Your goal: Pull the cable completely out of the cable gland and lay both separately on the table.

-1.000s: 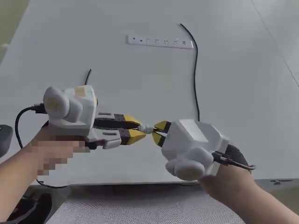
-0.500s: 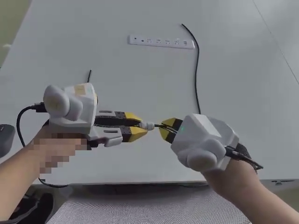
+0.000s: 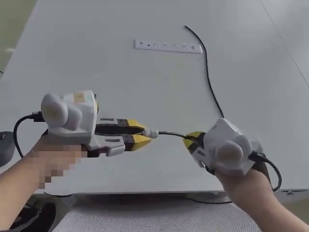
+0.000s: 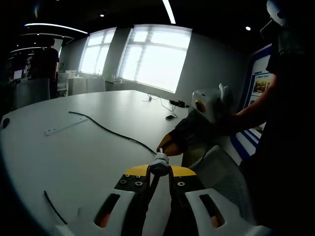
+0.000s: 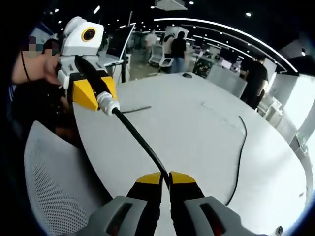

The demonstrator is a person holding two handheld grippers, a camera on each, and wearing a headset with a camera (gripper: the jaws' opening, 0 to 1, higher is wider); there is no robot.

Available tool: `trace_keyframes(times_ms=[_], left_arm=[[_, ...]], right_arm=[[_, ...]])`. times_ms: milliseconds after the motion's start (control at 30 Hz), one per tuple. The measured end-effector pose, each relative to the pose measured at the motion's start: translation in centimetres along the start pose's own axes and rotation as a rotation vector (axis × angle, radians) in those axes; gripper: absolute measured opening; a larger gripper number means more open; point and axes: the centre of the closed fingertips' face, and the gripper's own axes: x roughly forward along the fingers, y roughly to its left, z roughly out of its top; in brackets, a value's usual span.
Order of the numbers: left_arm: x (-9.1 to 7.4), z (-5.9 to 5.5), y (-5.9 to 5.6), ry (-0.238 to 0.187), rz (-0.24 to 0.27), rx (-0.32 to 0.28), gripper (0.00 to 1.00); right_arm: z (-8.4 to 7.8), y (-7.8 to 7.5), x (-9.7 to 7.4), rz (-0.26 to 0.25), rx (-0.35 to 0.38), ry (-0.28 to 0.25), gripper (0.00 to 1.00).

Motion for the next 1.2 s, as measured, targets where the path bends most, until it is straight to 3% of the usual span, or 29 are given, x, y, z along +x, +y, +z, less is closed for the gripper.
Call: trace_keyframes(times_ms=[167,367,733,800,1100,1200], left_arm=[[0.2,0.0,-0.1,0.0,0.004,0.007,0.15],[0.2,-0.3,0.2,0.015,0.021,0.024,0.15],[0.5,-0.2,0.0,0.014,0.02,0.022,0.15],[0.4,-0.2,0.1,0.011,0.022,0.021,0.15],[0.0,0.5,0.5,-0.009,0.043,0.018,0.15],[0.0,0.6,0.5,-0.009,0.044,0.016,0.15]], right_arm=[[-2.0,-0.7,0.8,-0.023,0.164,0.023,0.0],[-3.9,-0.3,1.3,-0.015,0.273,0.056,0.0],[-4.1,-0.1,1.0,-0.017,0.287,0.045,0.0],[-4.0,0.2,0.9,0.003,0.264,0.039,0.0],[-3.0,0.2,-0.4,-0.009,0.161,0.018,0.02],[-1.8,0.5,-1.1,-0.001,0.111,-0.015,0.08]])
